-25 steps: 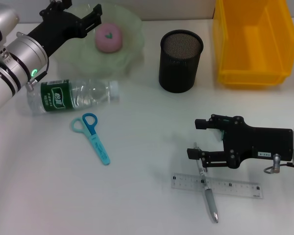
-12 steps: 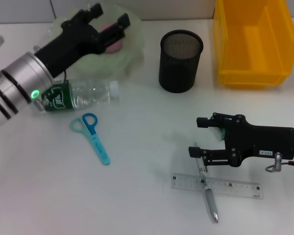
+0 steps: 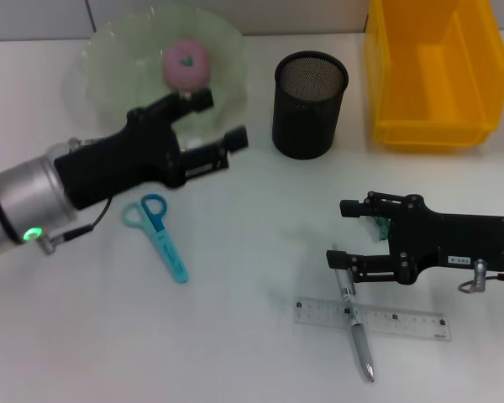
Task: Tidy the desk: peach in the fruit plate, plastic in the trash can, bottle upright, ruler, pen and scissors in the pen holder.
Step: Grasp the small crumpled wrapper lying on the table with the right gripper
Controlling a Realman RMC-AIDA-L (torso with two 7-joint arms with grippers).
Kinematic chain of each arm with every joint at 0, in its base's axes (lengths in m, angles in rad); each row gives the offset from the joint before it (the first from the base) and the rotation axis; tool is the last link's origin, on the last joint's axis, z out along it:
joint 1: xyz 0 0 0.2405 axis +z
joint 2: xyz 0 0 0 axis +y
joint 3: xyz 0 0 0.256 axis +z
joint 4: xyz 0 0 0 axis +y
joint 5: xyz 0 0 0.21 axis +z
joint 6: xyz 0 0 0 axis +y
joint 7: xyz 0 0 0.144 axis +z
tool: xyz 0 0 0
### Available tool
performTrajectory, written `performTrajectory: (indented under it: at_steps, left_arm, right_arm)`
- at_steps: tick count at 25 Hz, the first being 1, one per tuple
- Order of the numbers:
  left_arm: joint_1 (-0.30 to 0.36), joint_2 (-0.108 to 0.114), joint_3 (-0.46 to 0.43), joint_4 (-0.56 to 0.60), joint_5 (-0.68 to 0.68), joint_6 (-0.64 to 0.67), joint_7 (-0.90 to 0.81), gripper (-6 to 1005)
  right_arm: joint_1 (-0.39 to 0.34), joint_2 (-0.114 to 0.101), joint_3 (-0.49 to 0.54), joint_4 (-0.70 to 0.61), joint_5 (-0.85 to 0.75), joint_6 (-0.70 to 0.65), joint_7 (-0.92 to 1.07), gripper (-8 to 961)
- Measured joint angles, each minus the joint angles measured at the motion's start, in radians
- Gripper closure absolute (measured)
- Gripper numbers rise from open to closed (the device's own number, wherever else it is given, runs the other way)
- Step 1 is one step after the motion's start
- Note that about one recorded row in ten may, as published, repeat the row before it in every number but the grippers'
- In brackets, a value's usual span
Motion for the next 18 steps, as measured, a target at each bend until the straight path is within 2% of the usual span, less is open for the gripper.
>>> performTrajectory:
  at_steps: [3, 14, 18]
  left_arm:
    - [0.03, 0.027, -0.005, 0.012, 0.094, 0.054, 0.013, 139]
    - [0.069, 0.051, -0.007, 0.049, 0.244, 0.059, 0.033, 139]
    - [0.07, 0.052, -0.007, 0.047, 0.265, 0.059, 0.05, 139]
  right_arm:
    - [0.0, -0.002, -0.002, -0.001, -0.001, -0.004, 0.003, 135]
    - [-0.001, -0.012, -0.002, 0.001, -0.001, -0.008, 0.008, 134]
    - [-0.001, -0.012, -0.001, 0.002, -0.001, -0.008, 0.008, 134]
